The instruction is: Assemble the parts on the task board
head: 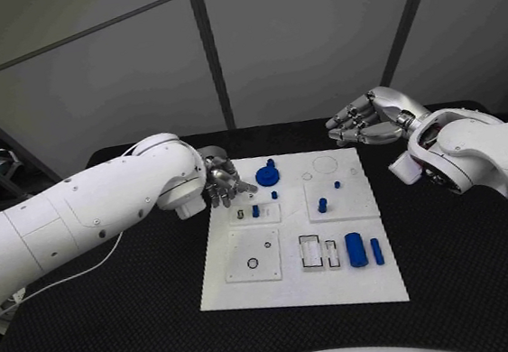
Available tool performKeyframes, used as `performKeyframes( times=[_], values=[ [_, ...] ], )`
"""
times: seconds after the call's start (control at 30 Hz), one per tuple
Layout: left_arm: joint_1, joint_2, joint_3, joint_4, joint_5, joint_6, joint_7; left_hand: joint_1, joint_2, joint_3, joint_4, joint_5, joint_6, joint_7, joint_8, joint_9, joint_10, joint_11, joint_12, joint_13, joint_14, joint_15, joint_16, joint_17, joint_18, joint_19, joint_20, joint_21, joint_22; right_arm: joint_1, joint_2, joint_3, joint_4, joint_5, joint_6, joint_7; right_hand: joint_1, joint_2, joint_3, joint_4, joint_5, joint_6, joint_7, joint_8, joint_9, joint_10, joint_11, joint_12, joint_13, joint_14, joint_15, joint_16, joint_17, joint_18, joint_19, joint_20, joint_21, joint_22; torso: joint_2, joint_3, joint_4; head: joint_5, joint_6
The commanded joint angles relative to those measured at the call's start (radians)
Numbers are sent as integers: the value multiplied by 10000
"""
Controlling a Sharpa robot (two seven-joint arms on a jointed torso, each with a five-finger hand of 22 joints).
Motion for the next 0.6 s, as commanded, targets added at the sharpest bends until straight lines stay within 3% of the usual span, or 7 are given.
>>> performKeyframes(
  times=[0.03,0.17,0.3,0.43,0.5,0.53,0.6],
  values=[
    [135,-171,29,76,1254,333,537,506,133,14,-199,-17,-254,-34,-271,-628,-460,188,-1234,-1240,-858,242,-158,-267,-45,-720,308,-1900,-1286,18,-2,6,-30,45,142,136,4,45,50,-35,-8,102,-10,58,10,42,-23,4,-17,-88,22,-68,-39,24,-9,95,-79,-31,10,1,-11,-14,21],
    [309,-320,47,-135,1682,678,801,1091,453,139,-408,5,443,129,-493,-1870,397,31,-2598,-3226,-2537,795,-639,-1762,37,-975,856,-4439,-3265,18,-18,6,-85,48,124,149,9,46,54,-41,-9,106,-12,57,9,45,-24,1,-18,-99,24,-66,-49,24,-10,97,-91,-39,12,0,3,-22,34],
    [433,-171,44,-714,1841,1046,1010,1167,797,398,-278,30,1273,86,-433,-2427,2143,65,-2605,-3770,-604,160,162,-1803,-4,1090,275,-4025,-3396,18,-14,6,-109,50,108,134,10,42,55,-44,-10,106,-11,56,8,44,-23,-2,-19,-105,25,-66,-54,25,-10,99,-97,-43,31,-10,-9,-13,52],
    [538,201,-46,-1419,1680,1254,1123,705,733,210,103,27,2007,-100,344,-2217,3310,-318,-1445,-3211,957,-324,2118,-666,-46,2500,-291,-2912,-2776,18,1,5,-120,50,104,112,7,31,55,-50,-3,97,-5,47,4,36,-17,-14,-22,-119,29,-62,-72,26,-9,103,-117,-57,37,-5,-11,20,50],
    [575,412,-82,-1767,1403,1284,1178,435,687,45,318,25,2024,-397,1160,-1772,3393,-472,-114,-2320,1043,-491,4606,1224,-75,2775,-543,-2045,-2114,18,6,5,-121,50,107,98,6,31,55,-49,-3,97,-5,47,3,35,-16,-15,-22,-120,29,-62,-72,26,-9,104,-117,-57,50,-8,-22,46,55],
    [588,500,-94,-1907,1265,1294,1189,373,713,15,358,21,1992,-477,1581,-1513,3418,-570,584,-1850,1348,-657,6843,3013,-100,3011,-638,-1349,-1498,18,8,5,-121,50,108,92,2,29,55,-49,3,93,-1,43,1,32,-13,-20,-23,-125,31,-61,-80,27,-7,106,-126,-63,64,-15,-25,63,59],
    [612,703,-119,-2215,888,1334,1197,165,972,-9,408,96,1004,-707,3236,-368,2264,-698,3068,73,986,-765,10909,6314,-420,3312,-945,1573,1493,18,11,5,-121,51,113,78,2,29,55,-49,3,92,-1,43,1,32,-13,-20,-23,-125,31,-61,-80,27,-7,106,-127,-63,88,-24,-26,85,78]
  ],
)
